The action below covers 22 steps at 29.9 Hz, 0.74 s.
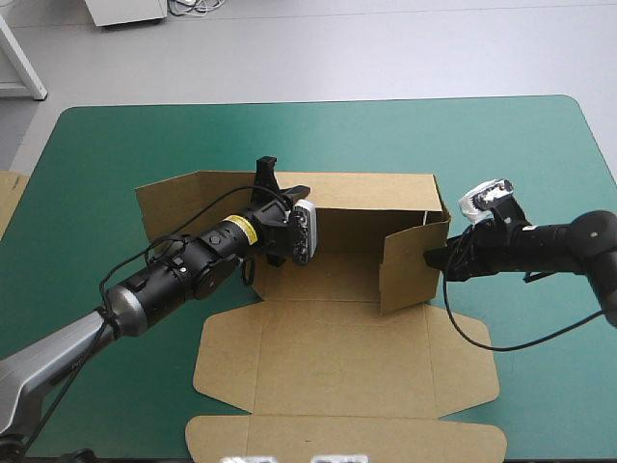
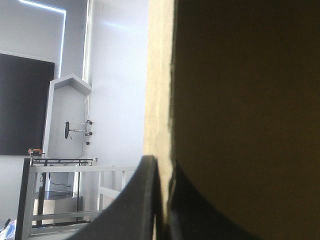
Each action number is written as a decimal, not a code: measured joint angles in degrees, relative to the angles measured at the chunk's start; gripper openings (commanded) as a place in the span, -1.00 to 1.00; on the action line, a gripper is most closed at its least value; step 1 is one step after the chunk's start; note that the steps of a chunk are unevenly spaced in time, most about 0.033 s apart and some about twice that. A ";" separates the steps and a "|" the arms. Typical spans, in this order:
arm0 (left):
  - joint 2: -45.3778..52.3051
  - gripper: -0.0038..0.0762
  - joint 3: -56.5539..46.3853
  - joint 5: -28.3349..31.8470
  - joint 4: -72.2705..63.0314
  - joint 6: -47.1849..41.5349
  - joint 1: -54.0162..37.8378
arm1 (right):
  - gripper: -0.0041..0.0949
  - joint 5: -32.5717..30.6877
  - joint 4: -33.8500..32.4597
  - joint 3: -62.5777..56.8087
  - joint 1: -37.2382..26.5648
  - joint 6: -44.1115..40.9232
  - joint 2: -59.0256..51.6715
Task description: Fold the box
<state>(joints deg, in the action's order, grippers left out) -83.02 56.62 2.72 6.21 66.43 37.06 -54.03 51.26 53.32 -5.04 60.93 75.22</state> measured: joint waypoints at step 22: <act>0.00 -0.93 0.00 0.05 0.00 -0.04 0.17 | 0.03 14.23 15.30 -9.37 2.72 11.24 -2.03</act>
<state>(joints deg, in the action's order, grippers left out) -83.02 56.62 2.77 6.21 66.39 37.24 -39.80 66.57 43.95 -2.32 72.17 73.19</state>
